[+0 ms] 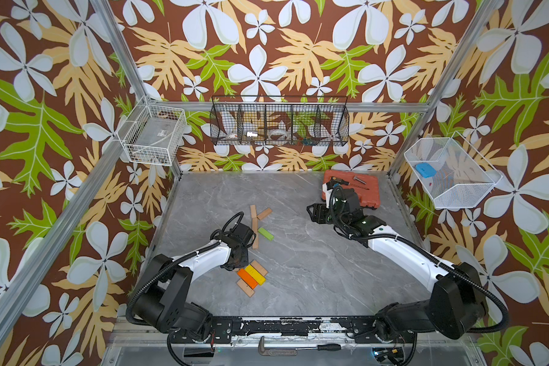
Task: Assemble the letter k with building blocks
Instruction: Pick up the building block from the center of the board, then place the building block at the center of the board.
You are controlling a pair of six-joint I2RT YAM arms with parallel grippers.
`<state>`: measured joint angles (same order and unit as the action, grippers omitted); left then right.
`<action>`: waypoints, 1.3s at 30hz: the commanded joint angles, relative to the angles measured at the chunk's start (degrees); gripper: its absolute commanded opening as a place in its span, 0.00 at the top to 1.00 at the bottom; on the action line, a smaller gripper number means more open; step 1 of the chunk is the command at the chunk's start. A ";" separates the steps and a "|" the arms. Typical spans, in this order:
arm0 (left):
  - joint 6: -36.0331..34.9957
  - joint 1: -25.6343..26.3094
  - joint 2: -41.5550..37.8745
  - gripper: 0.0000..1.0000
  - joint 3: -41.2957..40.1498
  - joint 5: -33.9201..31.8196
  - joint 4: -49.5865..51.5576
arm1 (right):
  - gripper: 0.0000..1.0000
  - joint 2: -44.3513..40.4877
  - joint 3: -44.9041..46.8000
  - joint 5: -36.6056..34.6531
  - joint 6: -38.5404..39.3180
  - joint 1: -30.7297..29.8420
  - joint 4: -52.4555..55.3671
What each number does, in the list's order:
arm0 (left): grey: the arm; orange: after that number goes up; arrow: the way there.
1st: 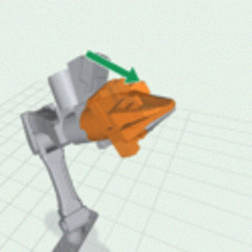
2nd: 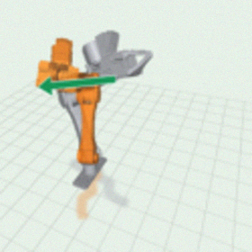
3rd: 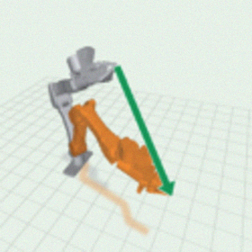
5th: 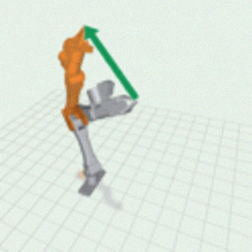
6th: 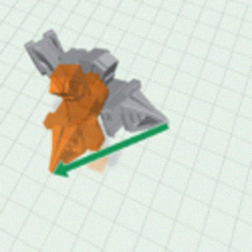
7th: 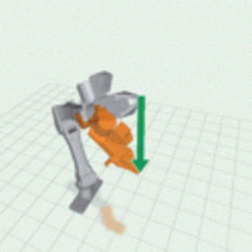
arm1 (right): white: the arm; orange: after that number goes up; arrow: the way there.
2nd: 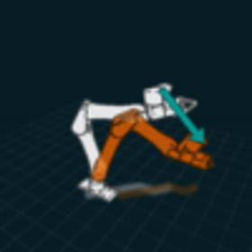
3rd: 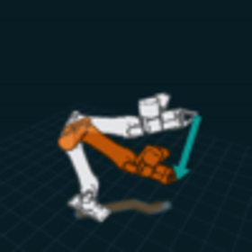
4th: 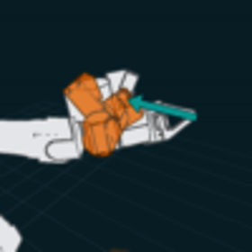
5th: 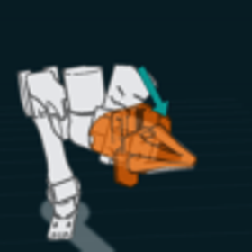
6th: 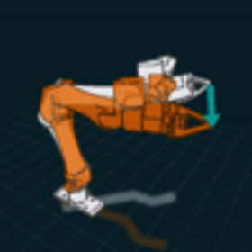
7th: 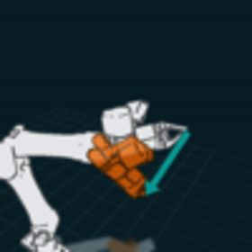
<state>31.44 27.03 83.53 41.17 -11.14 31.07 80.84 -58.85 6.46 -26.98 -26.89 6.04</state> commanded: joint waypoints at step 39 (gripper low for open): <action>15.38 12.70 57.54 1.00 89.60 1.83 18.48 | 0.27 -21.29 8.85 -20.95 -5.34 4.13 13.39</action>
<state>44.75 39.57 140.07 130.17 -10.00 49.19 58.98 -49.65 -14.92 -31.53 -22.79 20.14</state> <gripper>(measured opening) 0.268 0.733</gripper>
